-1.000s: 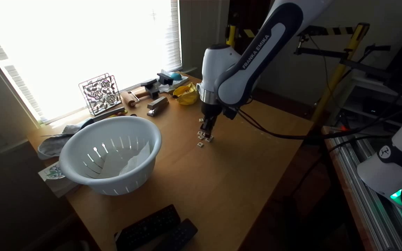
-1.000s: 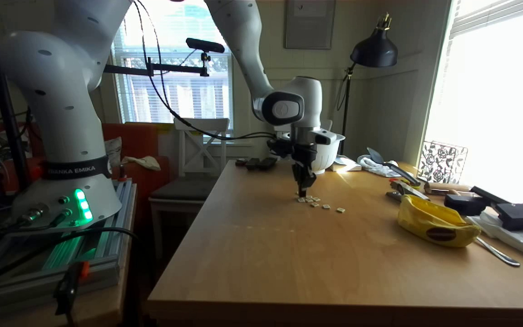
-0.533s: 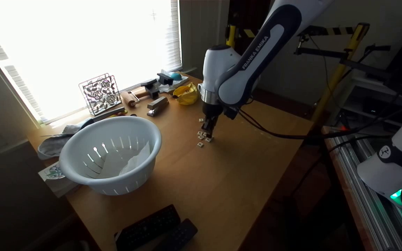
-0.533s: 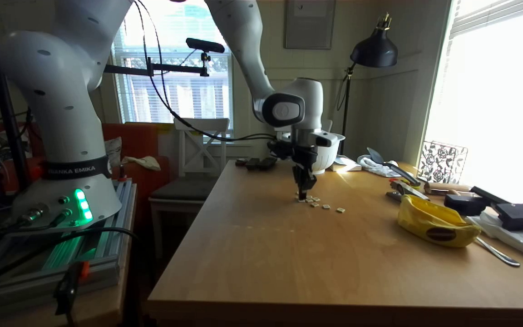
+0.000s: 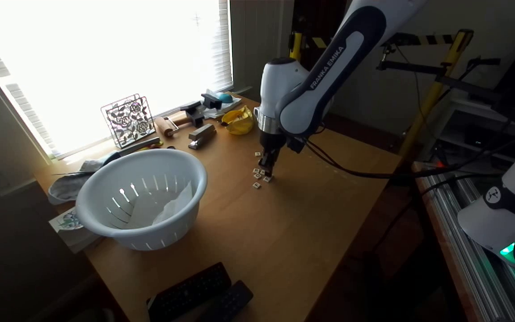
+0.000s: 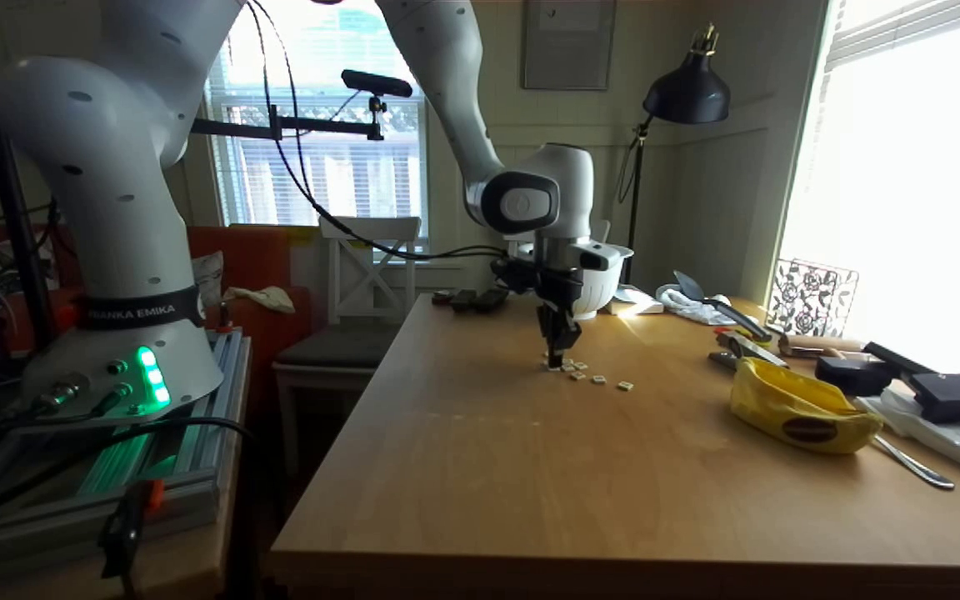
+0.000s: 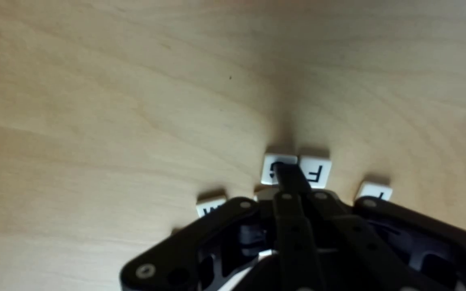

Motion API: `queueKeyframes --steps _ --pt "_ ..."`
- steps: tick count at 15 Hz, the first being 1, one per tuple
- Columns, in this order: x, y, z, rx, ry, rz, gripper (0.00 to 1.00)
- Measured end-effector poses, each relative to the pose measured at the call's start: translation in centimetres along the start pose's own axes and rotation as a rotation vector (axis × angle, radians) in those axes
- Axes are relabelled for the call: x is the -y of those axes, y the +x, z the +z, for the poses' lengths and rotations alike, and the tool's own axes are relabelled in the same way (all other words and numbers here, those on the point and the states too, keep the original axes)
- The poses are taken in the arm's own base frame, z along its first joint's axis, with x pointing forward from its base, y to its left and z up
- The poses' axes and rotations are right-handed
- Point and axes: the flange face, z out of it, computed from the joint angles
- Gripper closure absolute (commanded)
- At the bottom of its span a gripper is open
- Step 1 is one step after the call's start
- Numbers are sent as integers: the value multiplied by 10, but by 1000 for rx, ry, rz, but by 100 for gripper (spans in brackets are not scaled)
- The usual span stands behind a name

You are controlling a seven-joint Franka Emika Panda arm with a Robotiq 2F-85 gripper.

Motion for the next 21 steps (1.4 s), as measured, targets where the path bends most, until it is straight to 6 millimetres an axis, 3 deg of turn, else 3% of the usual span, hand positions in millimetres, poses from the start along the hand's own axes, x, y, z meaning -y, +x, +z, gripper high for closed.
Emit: queueKeyframes --steps 21 --pt "-7 -29 -1 -56 13 35 100"
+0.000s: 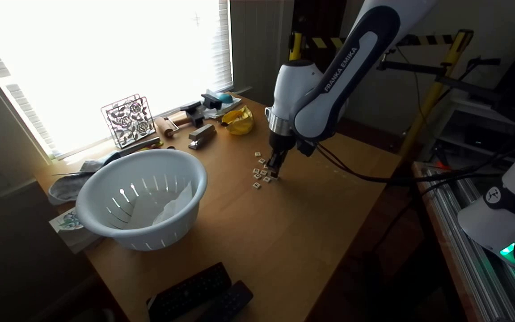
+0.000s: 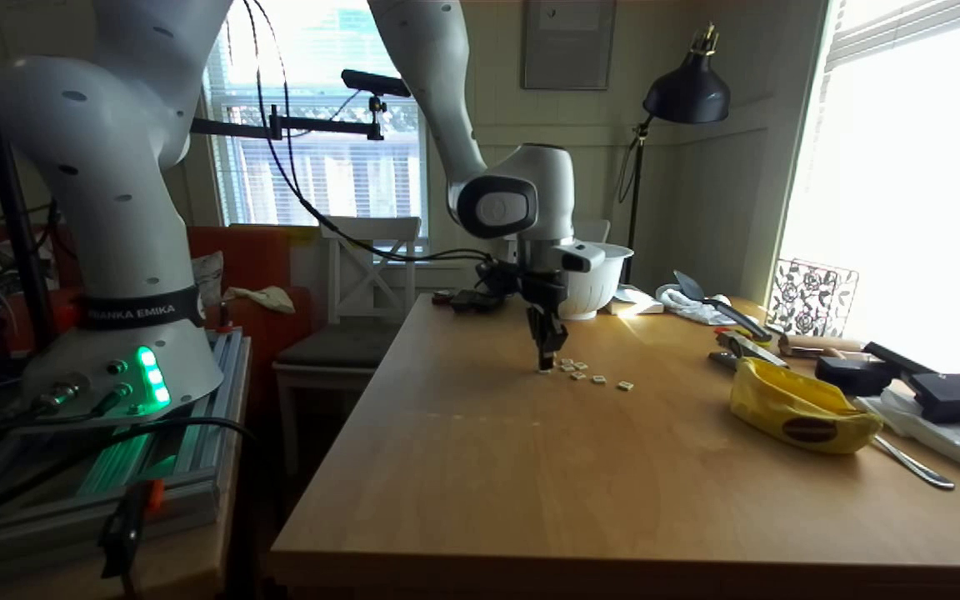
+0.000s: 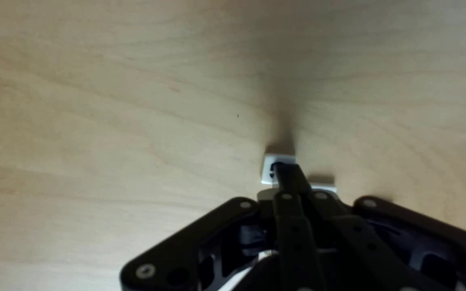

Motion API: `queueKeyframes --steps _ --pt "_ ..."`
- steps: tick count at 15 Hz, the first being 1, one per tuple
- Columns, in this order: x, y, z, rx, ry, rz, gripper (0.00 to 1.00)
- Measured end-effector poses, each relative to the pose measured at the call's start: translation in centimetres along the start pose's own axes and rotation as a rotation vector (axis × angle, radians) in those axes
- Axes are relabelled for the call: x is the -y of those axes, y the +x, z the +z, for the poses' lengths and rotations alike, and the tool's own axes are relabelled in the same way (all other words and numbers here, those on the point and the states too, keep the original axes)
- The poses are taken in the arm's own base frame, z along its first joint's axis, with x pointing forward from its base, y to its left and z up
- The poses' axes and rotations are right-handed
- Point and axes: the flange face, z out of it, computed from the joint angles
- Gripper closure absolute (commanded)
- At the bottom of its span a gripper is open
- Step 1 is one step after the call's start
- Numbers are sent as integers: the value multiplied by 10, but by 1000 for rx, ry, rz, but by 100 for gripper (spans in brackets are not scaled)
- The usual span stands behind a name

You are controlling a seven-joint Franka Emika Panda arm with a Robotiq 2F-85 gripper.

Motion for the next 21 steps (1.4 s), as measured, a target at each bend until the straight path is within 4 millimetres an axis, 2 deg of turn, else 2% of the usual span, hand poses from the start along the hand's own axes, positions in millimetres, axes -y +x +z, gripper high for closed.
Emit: queueKeyframes --steps 4,8,14,21 --pt "-4 -6 -2 -18 13 27 100" --pt "-5 -6 -12 -51 27 23 100" --pt "-6 3 -34 -102 28 -23 100" --pt "-3 13 -39 -122 28 -79 100"
